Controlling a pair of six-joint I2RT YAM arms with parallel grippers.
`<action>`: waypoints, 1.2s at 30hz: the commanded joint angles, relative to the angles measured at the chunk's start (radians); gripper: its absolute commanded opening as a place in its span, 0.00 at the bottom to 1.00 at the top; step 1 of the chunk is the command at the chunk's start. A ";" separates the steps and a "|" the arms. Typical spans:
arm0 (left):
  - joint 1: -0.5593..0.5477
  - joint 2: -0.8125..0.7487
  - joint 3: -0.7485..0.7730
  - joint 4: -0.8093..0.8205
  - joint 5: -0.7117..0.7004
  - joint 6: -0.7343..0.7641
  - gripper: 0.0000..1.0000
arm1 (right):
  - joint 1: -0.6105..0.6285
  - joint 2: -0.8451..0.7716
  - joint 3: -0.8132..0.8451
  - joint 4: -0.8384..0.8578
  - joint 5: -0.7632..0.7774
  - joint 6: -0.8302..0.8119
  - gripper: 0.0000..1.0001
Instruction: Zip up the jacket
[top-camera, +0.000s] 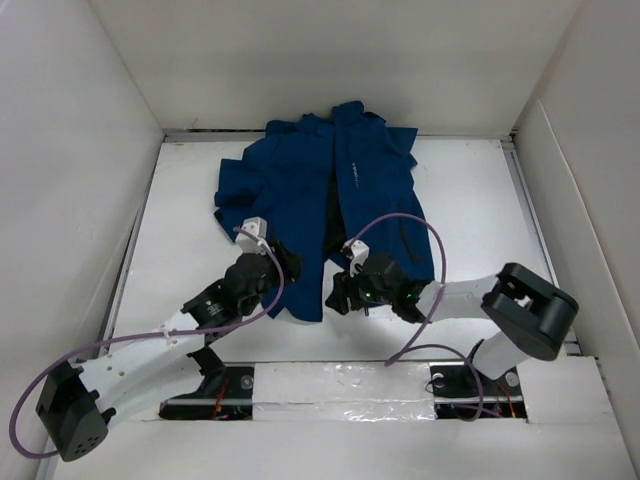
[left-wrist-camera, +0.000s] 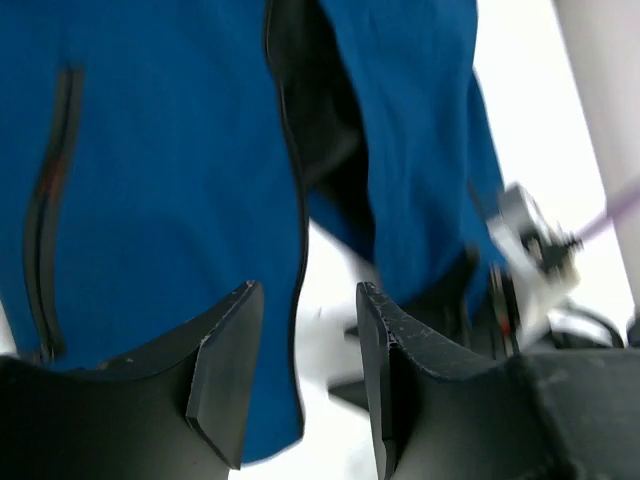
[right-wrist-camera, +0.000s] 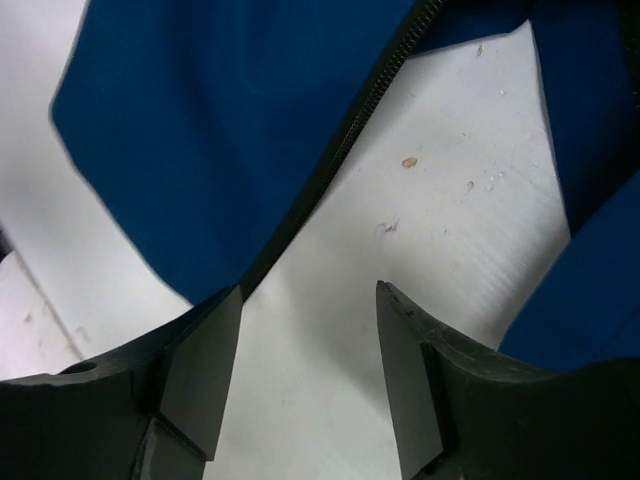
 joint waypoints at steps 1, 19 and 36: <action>-0.019 -0.051 -0.045 -0.060 0.070 -0.016 0.40 | 0.006 0.079 0.020 0.222 0.018 0.036 0.63; -0.065 -0.146 -0.083 -0.158 0.075 -0.017 0.44 | -0.046 0.332 0.011 0.706 -0.141 0.162 0.45; -0.074 -0.056 -0.098 0.053 0.200 0.101 0.72 | -0.192 -0.010 0.031 0.529 -0.443 0.197 0.00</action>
